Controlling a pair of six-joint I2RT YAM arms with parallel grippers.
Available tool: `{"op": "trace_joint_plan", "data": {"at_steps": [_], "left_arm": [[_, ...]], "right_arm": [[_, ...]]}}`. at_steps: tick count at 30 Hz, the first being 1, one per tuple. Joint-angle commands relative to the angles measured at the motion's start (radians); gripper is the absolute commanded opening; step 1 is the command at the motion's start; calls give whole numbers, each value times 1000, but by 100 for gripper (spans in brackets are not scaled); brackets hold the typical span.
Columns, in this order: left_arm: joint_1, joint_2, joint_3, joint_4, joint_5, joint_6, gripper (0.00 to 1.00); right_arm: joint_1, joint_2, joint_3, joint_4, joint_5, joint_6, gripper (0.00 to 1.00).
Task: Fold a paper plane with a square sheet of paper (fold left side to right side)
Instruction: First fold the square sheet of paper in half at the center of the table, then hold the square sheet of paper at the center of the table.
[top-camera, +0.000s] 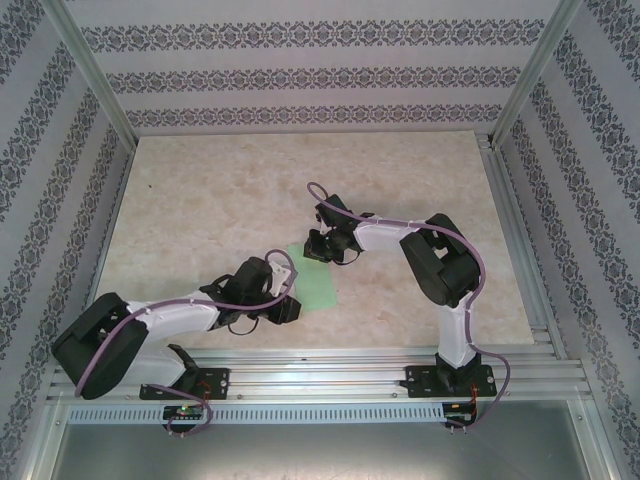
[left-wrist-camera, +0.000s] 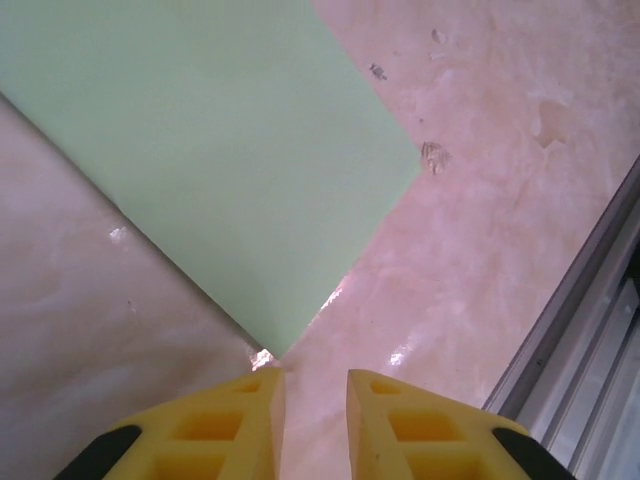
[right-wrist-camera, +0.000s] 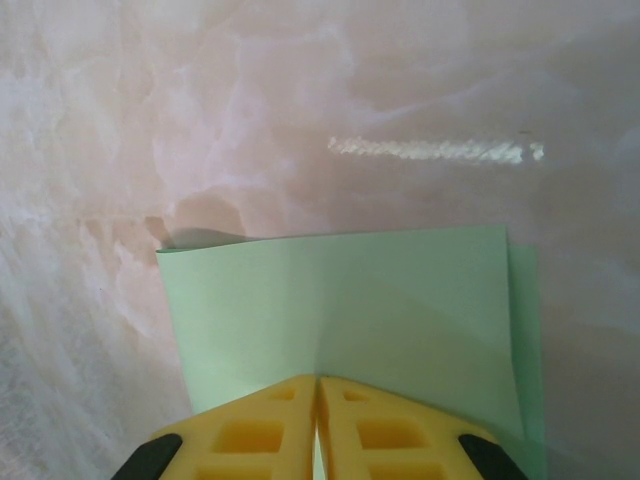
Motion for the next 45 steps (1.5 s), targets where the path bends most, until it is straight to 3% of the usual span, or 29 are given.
{"op": "trace_joint_plan", "data": {"at_steps": [1,3,6,16,21,27,36,45], "left_arm": [[-15,-75,19,-72,-39,-24,24],[-7,-100,50,-134,-93,-45,24],[31,-118,75,-176,-123,-104,38],[223,-79,39,-47,61,-302,64],[256,22,59,42,133,-312,62],[259,148,144,82,147,-296,45],[267,330,240,47,91,-259,44],[267,385,249,79,94,-258,41]], "right_arm": [[5,62,0,-75,35,-36,12],[6,39,6,-62,24,-35,12],[3,-19,21,-75,24,-48,14],[-1,-288,-20,-200,109,-120,32],[0,-387,-159,-166,94,-121,30],[43,-403,-279,-54,27,-55,21],[52,-435,-419,-17,71,16,33],[52,-445,-491,86,3,79,31]]}}
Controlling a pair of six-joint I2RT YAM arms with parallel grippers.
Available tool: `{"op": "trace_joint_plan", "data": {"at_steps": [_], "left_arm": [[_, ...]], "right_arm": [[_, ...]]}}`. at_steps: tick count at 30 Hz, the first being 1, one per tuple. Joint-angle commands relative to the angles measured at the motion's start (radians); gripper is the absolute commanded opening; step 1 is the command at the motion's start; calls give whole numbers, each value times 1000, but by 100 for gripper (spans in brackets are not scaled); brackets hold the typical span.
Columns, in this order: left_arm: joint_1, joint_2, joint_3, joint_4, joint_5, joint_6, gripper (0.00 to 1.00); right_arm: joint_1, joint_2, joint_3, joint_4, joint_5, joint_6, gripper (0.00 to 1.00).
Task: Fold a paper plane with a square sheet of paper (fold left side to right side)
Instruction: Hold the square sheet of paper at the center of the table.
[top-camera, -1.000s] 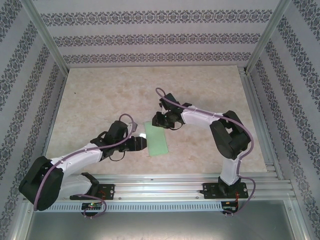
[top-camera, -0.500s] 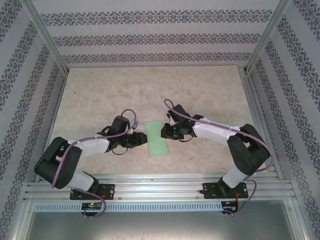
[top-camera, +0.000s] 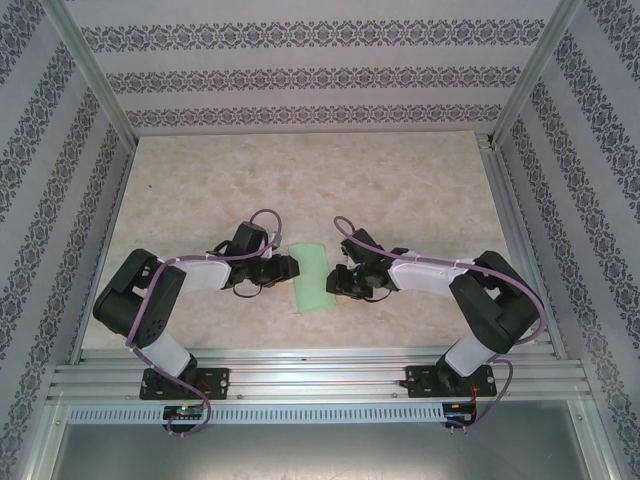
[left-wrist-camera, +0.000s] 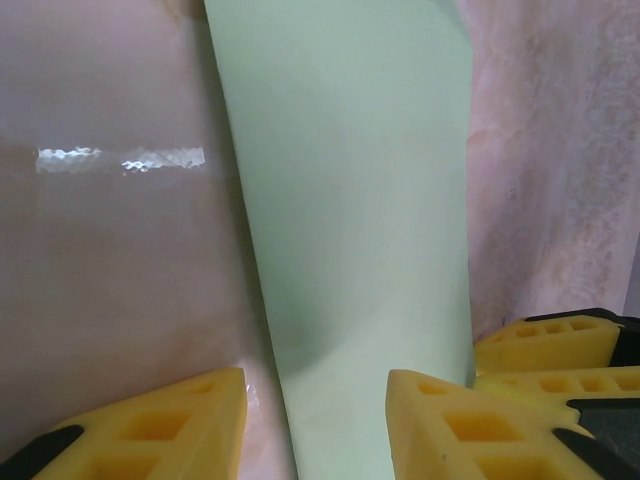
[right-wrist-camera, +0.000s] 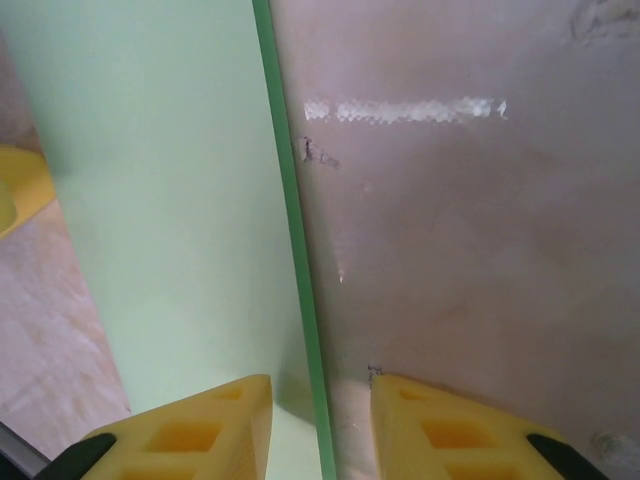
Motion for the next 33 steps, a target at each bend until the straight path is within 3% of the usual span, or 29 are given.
{"op": "trace_joint_plan", "data": {"at_steps": [1,10,26,33], "left_arm": [[2,38,7,50,-18,28,40],[2,59,-3,80,-4,20,39],[1,75,-4,75,-4,24,38],[2,82,-9,83,-2,21,36]], "right_arm": [[-2,-30,-22,79,-36,43,31],[0,-31,-18,88,-54,70,29],[26,-8,-20,81,-49,85,12],[43,34,-19,113,-53,99,11]]}}
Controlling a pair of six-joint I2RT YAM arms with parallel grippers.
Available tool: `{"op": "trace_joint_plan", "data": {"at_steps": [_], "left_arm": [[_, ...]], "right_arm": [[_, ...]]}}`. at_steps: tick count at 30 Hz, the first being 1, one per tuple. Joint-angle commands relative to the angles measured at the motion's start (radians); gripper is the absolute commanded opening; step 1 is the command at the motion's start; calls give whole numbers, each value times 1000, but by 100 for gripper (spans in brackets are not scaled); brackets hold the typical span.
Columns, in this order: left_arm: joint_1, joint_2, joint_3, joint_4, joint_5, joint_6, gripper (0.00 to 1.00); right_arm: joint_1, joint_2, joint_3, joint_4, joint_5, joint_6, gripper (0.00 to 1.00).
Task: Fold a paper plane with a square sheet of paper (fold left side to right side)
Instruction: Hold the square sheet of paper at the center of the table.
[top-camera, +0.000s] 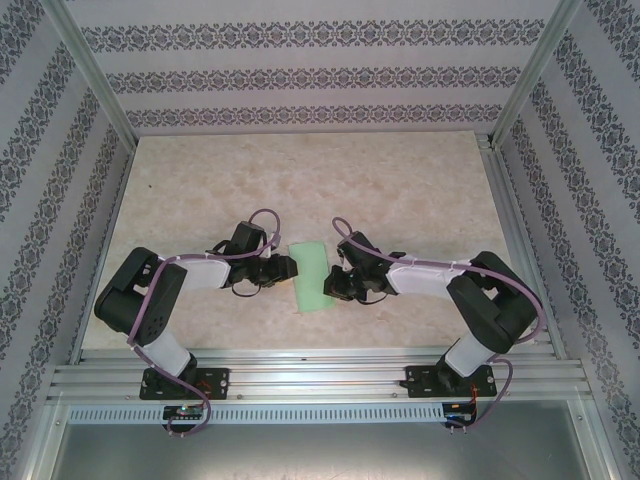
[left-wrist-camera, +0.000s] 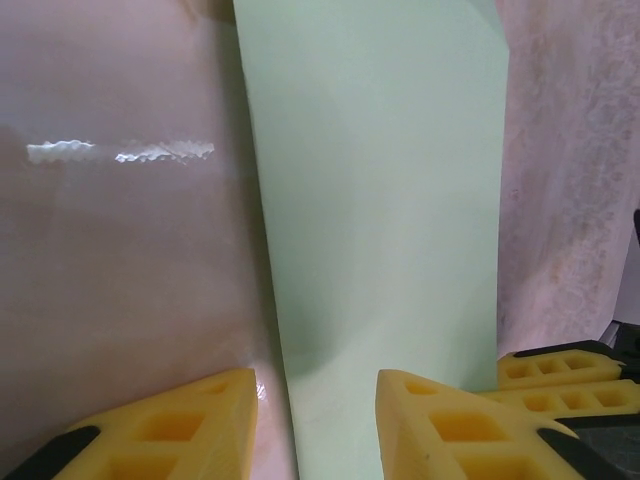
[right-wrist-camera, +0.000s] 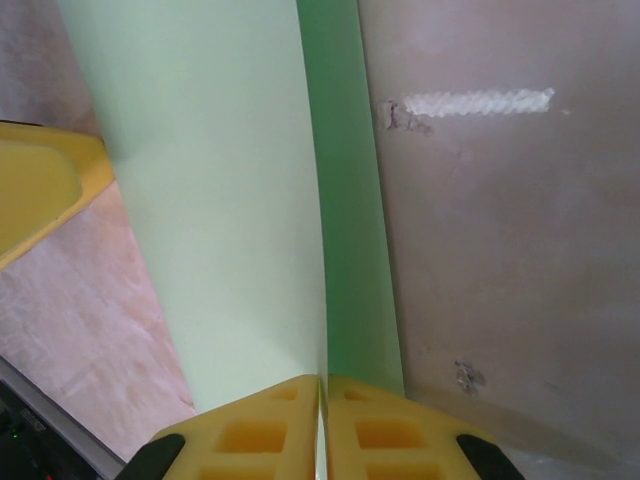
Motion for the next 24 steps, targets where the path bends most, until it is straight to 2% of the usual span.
{"op": "trace_joint_plan", "data": {"at_steps": [1,14,24], "left_arm": [[-12,67,-10,78,-29,21,36],[-11,60,-10,72,-27,28,35],[-9,-108,8,-67,-63,83,36]], "right_arm": [[14,25,-2,33,-9,19,11],[21,73,9,-3,13,0,10],[27,86,32,-88,58,-34,10]]}}
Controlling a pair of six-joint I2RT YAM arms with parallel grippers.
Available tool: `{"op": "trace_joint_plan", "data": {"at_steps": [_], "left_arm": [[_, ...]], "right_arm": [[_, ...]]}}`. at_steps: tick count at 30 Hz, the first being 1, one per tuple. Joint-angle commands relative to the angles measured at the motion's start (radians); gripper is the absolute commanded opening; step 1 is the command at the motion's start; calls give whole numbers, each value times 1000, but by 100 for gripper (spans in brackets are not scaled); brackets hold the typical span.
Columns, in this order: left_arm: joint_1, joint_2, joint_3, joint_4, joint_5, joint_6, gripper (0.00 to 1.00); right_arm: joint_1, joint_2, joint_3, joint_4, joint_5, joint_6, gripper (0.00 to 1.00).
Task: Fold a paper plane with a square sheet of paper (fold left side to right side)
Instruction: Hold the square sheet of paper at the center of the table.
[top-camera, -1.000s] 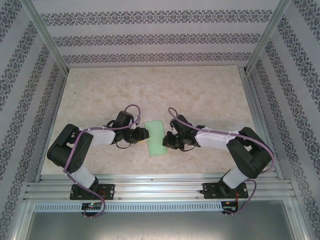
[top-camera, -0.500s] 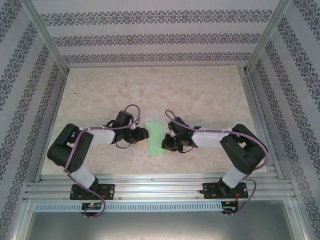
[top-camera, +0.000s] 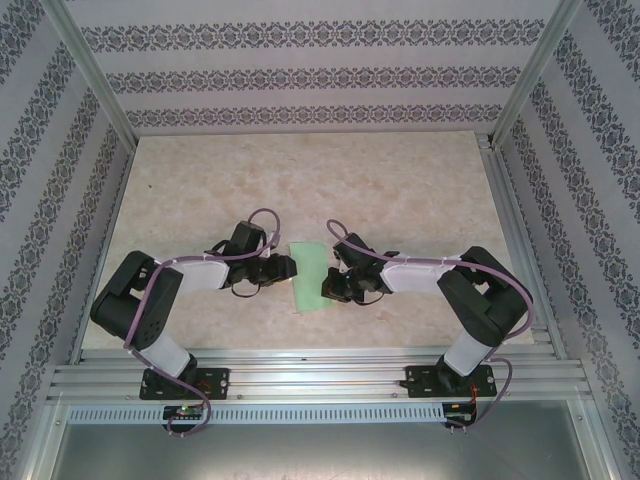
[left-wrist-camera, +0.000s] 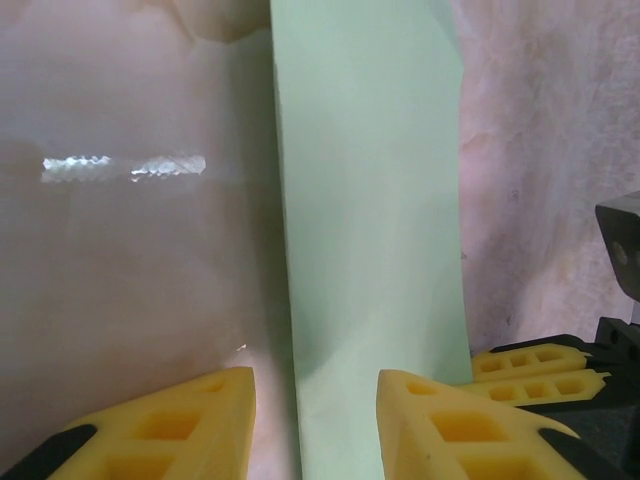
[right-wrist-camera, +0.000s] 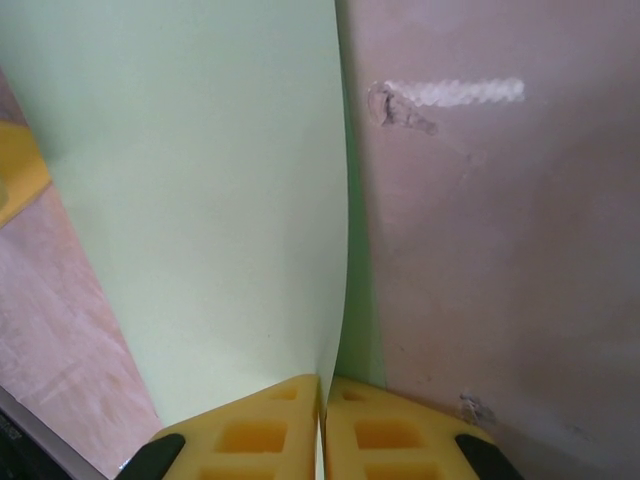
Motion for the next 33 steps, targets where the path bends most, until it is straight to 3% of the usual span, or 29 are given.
{"op": "trace_joint_plan", "data": {"at_steps": [1,10,21,33], "left_arm": [[-8,-68,6,-35,-18,51,36],[-83,-73,-49,51,86,2,28],[-141,-13,-40,96,77,-25,26],[-147,31,-33,83,53,-2,27]], "right_arm": [[12,33,5,-75,49,-25,11],[16,42,5,-82,53,-27,10],[21,54,18,-99,59,-33,10],[24,60,24,-108,63,-35,10]]}}
